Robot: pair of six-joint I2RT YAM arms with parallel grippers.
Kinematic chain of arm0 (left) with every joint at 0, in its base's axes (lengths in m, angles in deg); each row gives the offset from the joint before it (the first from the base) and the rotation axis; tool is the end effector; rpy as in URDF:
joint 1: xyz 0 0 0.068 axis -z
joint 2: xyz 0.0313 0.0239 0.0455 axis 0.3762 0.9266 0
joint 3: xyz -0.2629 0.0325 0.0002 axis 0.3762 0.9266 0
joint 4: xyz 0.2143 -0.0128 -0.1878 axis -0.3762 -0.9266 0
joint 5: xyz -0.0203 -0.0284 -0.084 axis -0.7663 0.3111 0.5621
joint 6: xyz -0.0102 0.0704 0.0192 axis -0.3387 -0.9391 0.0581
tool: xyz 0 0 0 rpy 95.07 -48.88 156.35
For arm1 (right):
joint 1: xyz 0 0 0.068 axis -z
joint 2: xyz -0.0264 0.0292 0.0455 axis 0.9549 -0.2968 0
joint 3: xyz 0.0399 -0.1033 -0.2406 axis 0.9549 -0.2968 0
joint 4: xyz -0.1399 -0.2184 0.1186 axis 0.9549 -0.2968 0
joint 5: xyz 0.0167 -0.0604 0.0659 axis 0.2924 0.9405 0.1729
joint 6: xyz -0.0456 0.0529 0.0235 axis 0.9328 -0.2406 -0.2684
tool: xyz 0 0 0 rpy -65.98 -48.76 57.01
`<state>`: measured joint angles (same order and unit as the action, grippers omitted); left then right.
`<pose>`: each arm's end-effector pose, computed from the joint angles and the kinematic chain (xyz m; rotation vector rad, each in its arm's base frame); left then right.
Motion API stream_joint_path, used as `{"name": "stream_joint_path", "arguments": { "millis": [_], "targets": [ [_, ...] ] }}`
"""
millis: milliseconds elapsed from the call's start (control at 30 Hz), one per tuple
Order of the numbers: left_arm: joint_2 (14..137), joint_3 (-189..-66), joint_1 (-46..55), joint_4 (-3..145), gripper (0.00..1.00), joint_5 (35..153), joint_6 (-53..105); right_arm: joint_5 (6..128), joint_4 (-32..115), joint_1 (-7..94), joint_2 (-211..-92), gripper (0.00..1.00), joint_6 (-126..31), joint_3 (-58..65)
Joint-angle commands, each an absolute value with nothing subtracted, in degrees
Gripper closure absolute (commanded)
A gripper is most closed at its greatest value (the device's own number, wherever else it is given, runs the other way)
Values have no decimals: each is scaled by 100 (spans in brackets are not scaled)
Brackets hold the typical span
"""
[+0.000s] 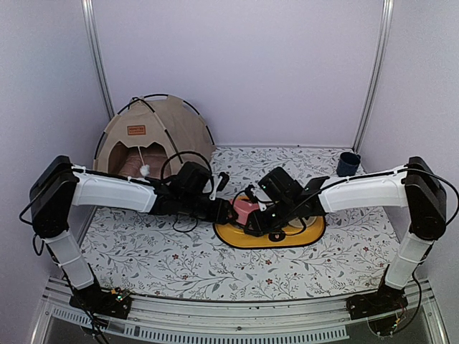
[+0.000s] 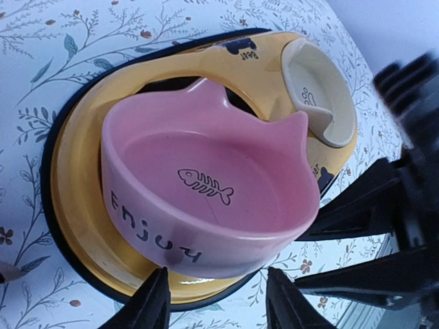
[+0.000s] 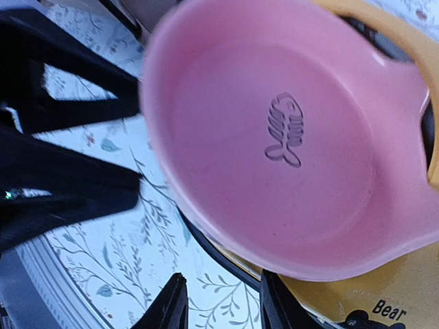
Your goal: Set up the pet tent
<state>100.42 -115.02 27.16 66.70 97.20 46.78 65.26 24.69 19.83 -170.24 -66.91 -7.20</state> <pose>0.2579 -0.3178 0.1431 0.4784 2.4487 -0.8938 0.2345 0.3260 0.1507 -0.6838 2.5537 0.7244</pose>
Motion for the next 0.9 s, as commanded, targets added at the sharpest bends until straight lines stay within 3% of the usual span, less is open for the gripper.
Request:
{"name": "stream_joint_path", "arguments": {
  "millis": [0,233,467,667,867],
  "targets": [
    [9765,-11405,2766,6595,50,9454,4729,6775,2233,1886,-17195,62,-6737,-943],
    [9682,-11497,2743,6513,41,9193,4774,7002,2239,1887,-16818,61,-6795,-953],
    [9863,-11946,2741,6132,32,8900,4879,7324,2213,1921,-16044,44,-6802,-942],
    [10101,-12234,2819,6085,31,8893,5080,7578,2266,2144,-15520,35,-6818,-1087],
    [10601,-12572,2922,5694,35,8661,5086,7646,2401,2381,-15287,33,-6748,-1161]
  ]
}}
